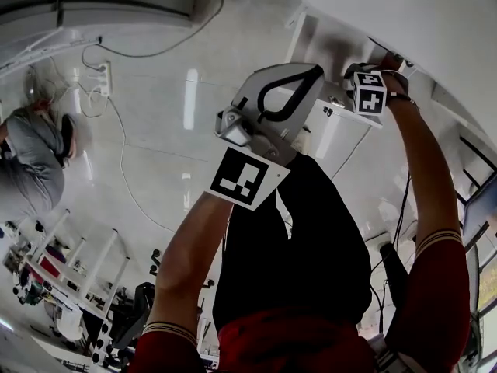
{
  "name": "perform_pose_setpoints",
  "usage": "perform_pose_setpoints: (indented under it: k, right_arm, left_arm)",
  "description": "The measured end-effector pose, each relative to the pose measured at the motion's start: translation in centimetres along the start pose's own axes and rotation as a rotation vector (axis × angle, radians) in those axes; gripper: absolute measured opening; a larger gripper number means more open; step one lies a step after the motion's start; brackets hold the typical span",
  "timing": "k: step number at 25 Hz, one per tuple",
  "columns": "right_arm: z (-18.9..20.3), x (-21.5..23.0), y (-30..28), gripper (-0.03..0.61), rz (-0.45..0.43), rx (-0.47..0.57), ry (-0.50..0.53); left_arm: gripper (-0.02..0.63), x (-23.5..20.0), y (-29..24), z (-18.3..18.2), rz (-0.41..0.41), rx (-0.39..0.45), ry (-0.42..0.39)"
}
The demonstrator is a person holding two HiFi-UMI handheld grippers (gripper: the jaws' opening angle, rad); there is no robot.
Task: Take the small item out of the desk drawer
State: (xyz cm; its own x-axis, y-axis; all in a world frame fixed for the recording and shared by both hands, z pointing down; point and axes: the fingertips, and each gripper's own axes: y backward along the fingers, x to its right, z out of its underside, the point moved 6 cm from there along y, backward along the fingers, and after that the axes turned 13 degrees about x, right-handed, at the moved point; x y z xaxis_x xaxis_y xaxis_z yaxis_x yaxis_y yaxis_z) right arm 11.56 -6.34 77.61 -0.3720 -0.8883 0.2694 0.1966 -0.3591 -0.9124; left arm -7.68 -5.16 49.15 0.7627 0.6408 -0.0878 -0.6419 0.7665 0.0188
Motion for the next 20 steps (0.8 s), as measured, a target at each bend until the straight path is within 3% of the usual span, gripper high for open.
perform_pose_setpoints:
  k: [13,20]
  right_arm:
    - [2.2,0.0,-2.1,0.155,-0.012,-0.098,-0.049]
    - [1.7,-0.6,-1.4,0.127,0.009,-0.061,-0.056]
  left_arm:
    - [0.000,-0.2,1.5,1.4,-0.006,-0.041,0.014]
    - [0.001,-0.4,1.6,1.3,-0.015,-0.050,0.016]
